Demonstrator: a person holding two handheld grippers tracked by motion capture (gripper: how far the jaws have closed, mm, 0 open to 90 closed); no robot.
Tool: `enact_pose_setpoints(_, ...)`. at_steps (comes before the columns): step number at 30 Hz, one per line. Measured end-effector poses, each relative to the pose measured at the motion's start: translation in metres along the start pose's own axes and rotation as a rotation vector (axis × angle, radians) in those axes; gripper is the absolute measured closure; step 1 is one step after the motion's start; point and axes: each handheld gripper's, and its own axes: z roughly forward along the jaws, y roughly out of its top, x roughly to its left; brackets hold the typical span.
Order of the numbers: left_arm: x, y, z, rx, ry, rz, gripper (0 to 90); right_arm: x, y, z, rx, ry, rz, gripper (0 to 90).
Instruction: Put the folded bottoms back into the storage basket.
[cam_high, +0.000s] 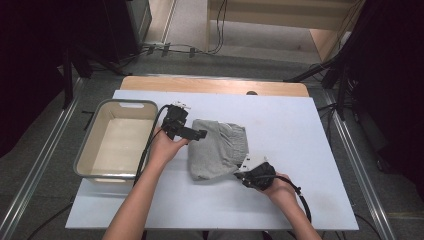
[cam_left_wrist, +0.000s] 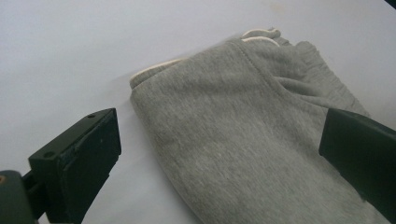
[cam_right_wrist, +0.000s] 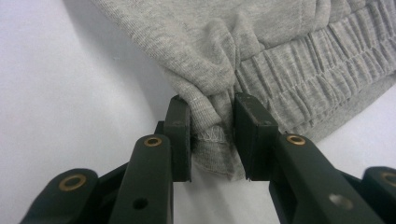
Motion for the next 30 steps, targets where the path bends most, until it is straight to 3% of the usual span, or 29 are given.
enact_pose_setpoints(8, 0.005, 0.005, 0.012, 0.037, 0.011, -0.020, 0.0, 0.000, 0.000, 0.000, 0.001, 0.001, -0.003, 66.2)
enact_pose_setpoints(21, 0.018, 0.004, 0.029, 0.050, -0.006, -0.114, 0.0, 0.000, 0.000, 0.000, 0.001, 0.001, -0.005, 66.2)
enact_pose_setpoints(30, 0.021, 0.003, 0.041, 0.076, -0.001, -0.124, 0.6, 0.000, 0.000, 0.000, 0.001, 0.001, -0.006, 66.2)
